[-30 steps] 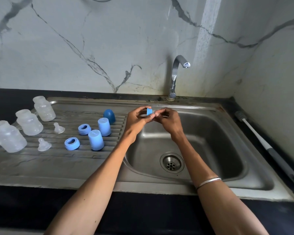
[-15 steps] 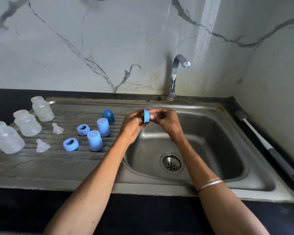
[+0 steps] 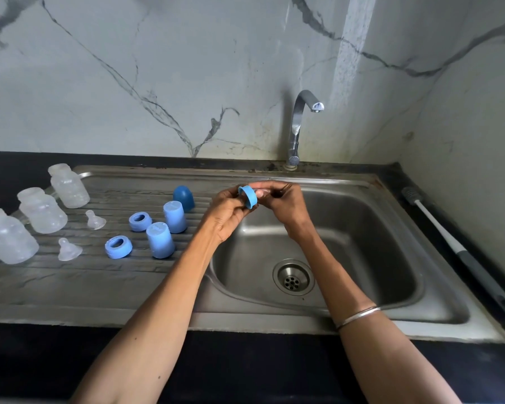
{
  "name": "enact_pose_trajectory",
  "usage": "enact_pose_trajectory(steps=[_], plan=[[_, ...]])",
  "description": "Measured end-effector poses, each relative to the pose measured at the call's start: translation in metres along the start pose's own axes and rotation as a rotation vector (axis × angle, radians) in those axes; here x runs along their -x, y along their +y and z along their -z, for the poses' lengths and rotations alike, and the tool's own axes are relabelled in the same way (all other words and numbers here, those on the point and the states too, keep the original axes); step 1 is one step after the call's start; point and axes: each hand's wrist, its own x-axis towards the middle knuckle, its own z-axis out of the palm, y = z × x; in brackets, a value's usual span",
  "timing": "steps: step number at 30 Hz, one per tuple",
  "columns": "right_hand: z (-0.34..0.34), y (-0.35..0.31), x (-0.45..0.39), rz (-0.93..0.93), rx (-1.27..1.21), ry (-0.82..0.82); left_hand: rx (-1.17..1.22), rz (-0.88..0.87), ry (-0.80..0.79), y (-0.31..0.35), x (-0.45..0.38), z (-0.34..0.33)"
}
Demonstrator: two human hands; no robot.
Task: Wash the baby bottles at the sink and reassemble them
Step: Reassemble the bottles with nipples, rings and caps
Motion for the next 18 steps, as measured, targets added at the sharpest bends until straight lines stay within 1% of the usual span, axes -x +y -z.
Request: enact_pose_trajectory(steps=[5,9,11,14,18], plan=[[-0.001,-0.005,0.003,-0.021,0.003,-0.005,-0.034,-0.022,0.016,-0.001,0.0,-0.001],[0.003,-0.008,0.001,-0.046,0.071,0.018,0.029,-0.05,0.081,0.002,0.005,-0.008],[0.005,-0.008,0.0,-0.111,0.111,0.022,0.06,-0.059,0.063,0.003,0.008,-0.013],[0.007,-0.006,0.001,-0.177,0.126,0.017,0.05,-0.015,0.02,0.004,0.01,-0.012],[0.006,-0.004,0.001,-0.108,0.208,0.041,-0.01,0.081,0.029,0.003,0.01,-0.006]])
